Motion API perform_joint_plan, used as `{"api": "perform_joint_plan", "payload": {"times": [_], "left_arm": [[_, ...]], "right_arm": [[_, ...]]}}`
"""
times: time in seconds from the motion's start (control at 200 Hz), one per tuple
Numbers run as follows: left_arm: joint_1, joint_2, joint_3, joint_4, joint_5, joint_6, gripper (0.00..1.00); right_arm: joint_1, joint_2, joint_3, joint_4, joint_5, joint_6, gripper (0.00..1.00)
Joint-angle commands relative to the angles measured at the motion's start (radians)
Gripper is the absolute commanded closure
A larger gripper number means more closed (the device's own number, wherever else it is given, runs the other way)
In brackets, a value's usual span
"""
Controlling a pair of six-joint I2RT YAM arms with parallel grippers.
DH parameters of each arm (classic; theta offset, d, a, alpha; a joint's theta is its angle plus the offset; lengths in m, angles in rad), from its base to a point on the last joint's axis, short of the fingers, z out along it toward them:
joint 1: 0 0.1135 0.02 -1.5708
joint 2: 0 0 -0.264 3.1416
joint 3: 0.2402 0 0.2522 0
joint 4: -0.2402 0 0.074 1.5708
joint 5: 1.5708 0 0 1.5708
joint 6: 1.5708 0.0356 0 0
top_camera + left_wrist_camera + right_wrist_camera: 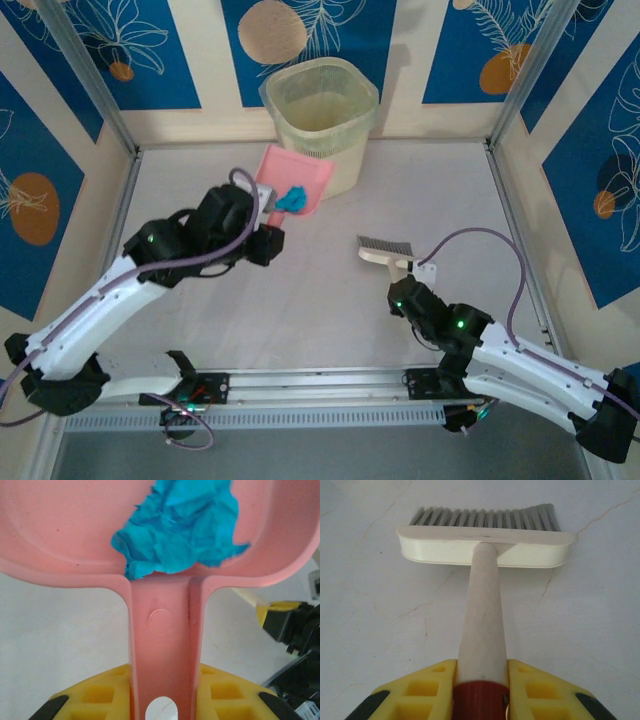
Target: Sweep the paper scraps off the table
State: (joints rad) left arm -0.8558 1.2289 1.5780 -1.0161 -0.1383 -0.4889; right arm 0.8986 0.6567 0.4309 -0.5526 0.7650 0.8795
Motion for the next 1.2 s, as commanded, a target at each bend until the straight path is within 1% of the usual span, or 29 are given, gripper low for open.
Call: {"api": "perform_joint_plan", "payload": {"times": [0.0, 0.055, 0.15, 0.34, 0.445, 0.525, 0.625, 0.76, 0.865, 0.94, 1.035, 1.195], "left_arm": [[0.086, 0.093, 0.152, -0.063, 0.17, 0.033, 1.0], [0.122, 0.152, 0.243, -0.077, 0.231, 0.03, 1.0], [0.161, 0.269, 0.412, -0.12, 0.266, 0.035, 1.0], [0.233, 0.505, 0.719, -0.19, 0.385, -0.001, 1.0], [0.256, 0.608, 0.852, -0.185, 0.451, -0.038, 1.0], [0.273, 0.672, 0.916, -0.146, 0.518, -0.082, 1.0], [0.296, 0.717, 0.924, -0.045, 0.598, -0.152, 1.0], [0.324, 0.786, 0.942, 0.066, 0.664, -0.236, 1.0], [0.345, 0.838, 0.95, 0.172, 0.731, -0.337, 1.0], [0.35, 0.866, 0.95, 0.289, 0.78, -0.429, 1.0], [0.356, 0.895, 0.949, 0.426, 0.803, -0.53, 1.0], [0.381, 0.929, 0.923, 0.597, 0.813, -0.676, 1.0]], "right_arm": [[-0.005, -0.038, -0.016, 0.061, -0.016, -0.046, 1.0], [-0.007, -0.055, -0.024, 0.058, -0.023, -0.057, 1.0], [-0.009, -0.08, -0.036, 0.049, -0.023, -0.068, 1.0], [-0.016, -0.124, -0.059, 0.065, -0.043, -0.099, 1.0], [-0.024, -0.133, -0.07, 0.082, -0.057, -0.115, 1.0], [-0.028, -0.133, -0.078, 0.093, -0.069, -0.122, 1.0], [-0.037, -0.134, -0.094, 0.121, -0.082, -0.133, 1.0], [-0.052, -0.134, -0.096, 0.12, -0.095, -0.137, 1.0], [-0.055, -0.137, -0.102, 0.123, -0.098, -0.136, 1.0], [-0.058, -0.137, -0.103, 0.128, -0.099, -0.141, 1.0], [-0.065, -0.137, -0.104, 0.135, -0.101, -0.145, 1.0], [-0.077, -0.138, -0.113, 0.152, -0.117, -0.153, 1.0]]}}
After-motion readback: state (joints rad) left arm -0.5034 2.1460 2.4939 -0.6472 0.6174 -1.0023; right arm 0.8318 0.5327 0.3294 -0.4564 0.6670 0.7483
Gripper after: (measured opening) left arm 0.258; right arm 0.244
